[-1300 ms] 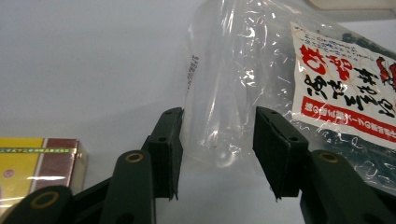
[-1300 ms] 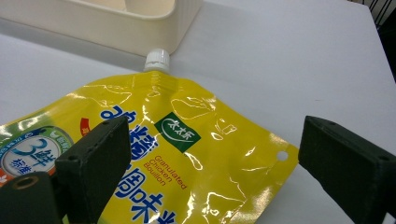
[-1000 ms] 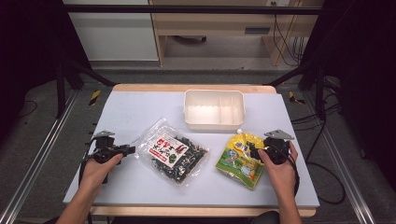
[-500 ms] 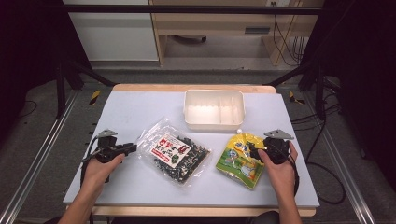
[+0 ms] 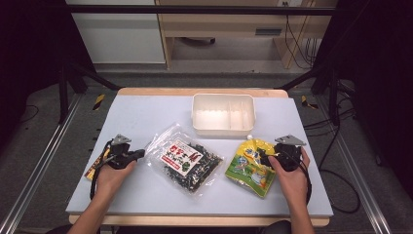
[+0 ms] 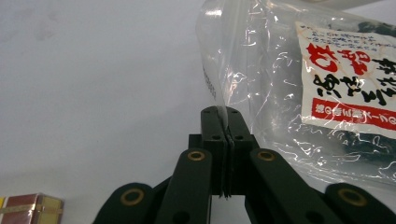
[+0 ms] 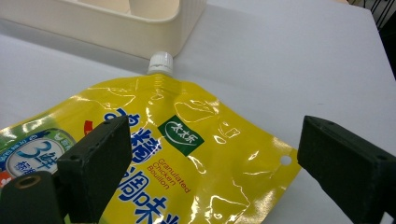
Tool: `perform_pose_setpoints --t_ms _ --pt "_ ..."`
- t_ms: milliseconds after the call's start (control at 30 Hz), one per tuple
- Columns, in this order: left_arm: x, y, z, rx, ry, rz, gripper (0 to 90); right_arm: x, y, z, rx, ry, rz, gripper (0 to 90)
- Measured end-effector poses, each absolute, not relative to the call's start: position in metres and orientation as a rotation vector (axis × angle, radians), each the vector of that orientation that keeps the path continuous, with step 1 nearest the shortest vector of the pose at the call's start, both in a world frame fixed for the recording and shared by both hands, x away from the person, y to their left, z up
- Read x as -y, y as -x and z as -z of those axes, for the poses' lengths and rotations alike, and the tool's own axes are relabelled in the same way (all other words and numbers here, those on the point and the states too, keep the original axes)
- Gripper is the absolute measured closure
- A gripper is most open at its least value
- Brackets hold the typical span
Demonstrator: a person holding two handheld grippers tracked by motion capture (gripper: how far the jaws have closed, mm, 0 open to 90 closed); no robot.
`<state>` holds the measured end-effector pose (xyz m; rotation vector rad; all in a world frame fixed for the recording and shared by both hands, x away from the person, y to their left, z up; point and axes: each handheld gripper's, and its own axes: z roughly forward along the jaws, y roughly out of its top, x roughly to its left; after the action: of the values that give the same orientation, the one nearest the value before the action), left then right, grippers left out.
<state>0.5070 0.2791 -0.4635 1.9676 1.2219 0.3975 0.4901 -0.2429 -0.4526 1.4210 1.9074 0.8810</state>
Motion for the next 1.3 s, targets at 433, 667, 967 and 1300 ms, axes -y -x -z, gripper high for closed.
perform_pose_setpoints --t_ms 433,667,967,1300 --pt "-0.286 -0.495 0.420 -1.073 -1.975 -0.591 89.3 0.232 -0.483 0.441 -1.887 -1.363 -0.924 11.8" --pt "-0.284 -0.501 0.388 -0.991 -1.990 -0.569 89.4 0.193 -0.485 0.409 -1.963 -1.200 -1.050 15.2" --pt "-0.265 -0.506 0.340 -0.869 -2.066 -0.609 89.4 0.148 -0.489 0.368 -2.132 -0.941 -1.081 18.5" --pt "-0.237 -0.507 0.300 -0.732 -2.104 -0.623 89.4 0.136 -0.498 0.318 -2.205 -0.771 -1.031 21.0"
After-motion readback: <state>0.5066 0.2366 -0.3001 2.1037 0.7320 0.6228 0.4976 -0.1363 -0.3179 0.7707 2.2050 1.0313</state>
